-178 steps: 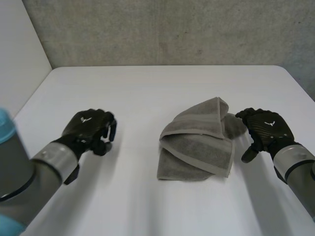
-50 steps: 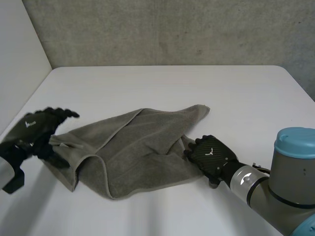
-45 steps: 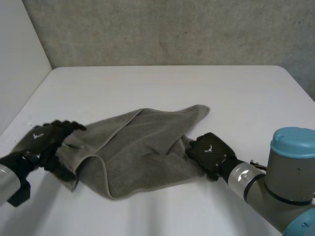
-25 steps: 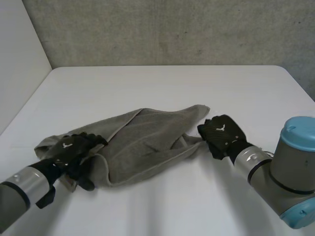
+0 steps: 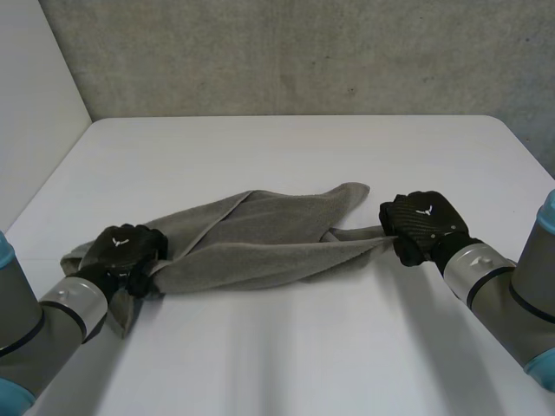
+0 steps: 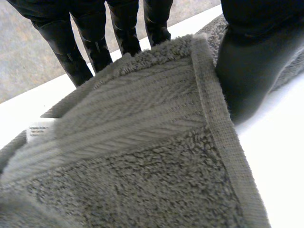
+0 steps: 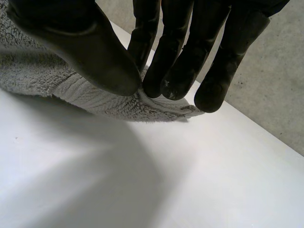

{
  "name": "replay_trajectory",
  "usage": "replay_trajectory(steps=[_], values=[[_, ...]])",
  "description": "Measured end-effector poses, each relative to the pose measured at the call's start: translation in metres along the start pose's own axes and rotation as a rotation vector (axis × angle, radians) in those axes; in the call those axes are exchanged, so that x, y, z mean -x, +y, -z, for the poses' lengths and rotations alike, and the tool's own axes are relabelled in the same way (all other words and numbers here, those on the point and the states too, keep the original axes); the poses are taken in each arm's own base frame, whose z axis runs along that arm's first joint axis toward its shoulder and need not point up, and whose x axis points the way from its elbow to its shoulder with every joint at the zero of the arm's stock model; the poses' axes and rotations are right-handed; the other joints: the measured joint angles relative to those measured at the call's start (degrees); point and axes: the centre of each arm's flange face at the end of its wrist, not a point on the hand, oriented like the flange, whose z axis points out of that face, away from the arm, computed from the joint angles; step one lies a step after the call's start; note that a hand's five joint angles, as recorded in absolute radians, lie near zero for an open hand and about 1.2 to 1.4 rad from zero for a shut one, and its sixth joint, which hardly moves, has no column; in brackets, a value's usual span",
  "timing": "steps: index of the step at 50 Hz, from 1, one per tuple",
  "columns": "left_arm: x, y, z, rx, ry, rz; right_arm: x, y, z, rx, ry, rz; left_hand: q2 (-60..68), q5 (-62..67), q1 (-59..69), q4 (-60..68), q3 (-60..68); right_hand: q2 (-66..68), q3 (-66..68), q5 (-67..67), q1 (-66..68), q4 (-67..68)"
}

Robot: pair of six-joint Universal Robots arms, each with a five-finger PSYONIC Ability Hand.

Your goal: Fold the towel.

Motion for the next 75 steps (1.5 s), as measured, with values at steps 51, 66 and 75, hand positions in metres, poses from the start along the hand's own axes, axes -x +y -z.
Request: replay_trajectory(steps=[51,66,75], values=[[0.05,-0.12,0.023,-0.324,-0.178,-0.205,-0.063,-0.137,0.034,-0.238,0.136,0.155,18.8,18.7,17.1,19.1,20.3,0.9,0.3,0.1,0.0,0.0],[0.055,-0.183,0.062,-0.447,-0.194,-0.14,-0.076,-0.208,0.068,-0.221,0.13,0.179,18.8,19.0,17.1,19.1,20.4,0.9,0.3,0.2,0.0,0.0],[0.059,-0.15,0.02,-0.285,-0.125,-0.125,-0.072,-0.187,0.03,-0.049,0.066,0.3,18.8,19.0,17.1,19.1,20.4,0.9,0.3,0.2,0.0,0.0]])
